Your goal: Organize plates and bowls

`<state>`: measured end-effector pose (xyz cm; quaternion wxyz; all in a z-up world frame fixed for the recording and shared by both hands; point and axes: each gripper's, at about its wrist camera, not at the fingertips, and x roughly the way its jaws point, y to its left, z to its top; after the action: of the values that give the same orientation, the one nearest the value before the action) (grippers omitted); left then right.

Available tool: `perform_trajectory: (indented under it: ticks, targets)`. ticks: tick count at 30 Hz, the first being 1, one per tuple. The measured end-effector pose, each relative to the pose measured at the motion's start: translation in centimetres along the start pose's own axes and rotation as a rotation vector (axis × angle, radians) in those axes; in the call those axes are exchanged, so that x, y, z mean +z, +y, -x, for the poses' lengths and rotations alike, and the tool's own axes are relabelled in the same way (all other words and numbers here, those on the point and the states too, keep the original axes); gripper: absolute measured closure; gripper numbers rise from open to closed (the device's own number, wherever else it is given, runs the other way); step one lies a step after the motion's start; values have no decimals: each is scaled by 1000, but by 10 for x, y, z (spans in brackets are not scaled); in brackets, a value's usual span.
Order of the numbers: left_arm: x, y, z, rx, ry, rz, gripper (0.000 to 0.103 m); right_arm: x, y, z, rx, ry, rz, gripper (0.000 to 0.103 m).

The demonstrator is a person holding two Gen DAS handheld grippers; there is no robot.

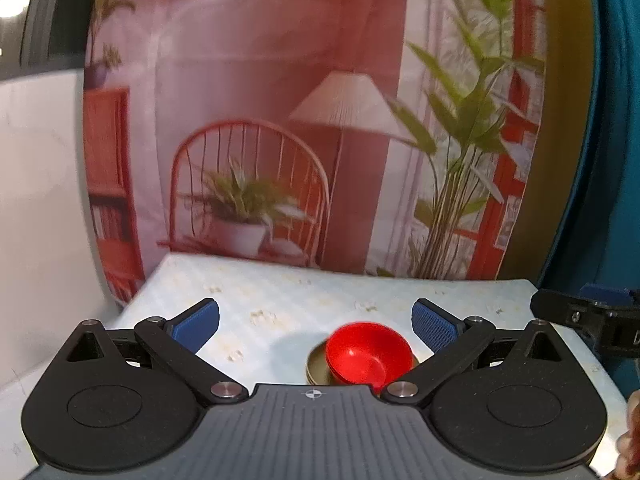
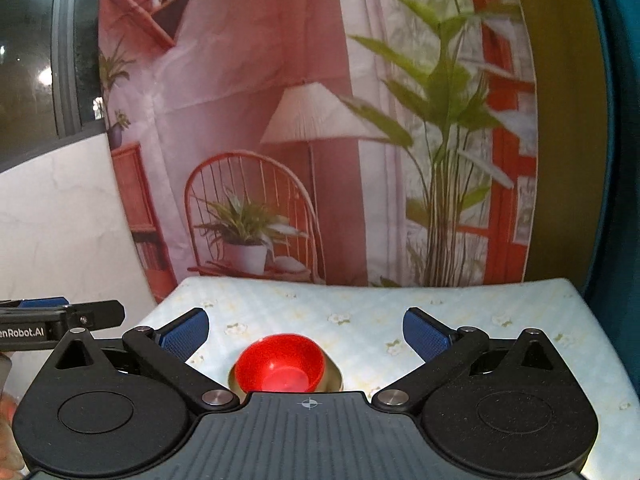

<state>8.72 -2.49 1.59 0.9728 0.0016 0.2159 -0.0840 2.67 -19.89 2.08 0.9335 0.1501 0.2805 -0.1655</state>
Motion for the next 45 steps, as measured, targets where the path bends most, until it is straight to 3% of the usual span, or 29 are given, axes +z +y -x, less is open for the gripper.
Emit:
perform_trajectory:
  ticks: [9, 22, 45]
  targets:
    - [10, -7, 44, -6, -85, -38, 0, 12, 13, 41, -6, -59, 6, 0]
    - [20, -21, 80, 70, -174, -91, 0, 23, 31, 76, 10, -116, 45, 0]
    - [18, -15, 80, 99, -159, -84, 0, 20, 28, 79, -5, -117, 39, 0]
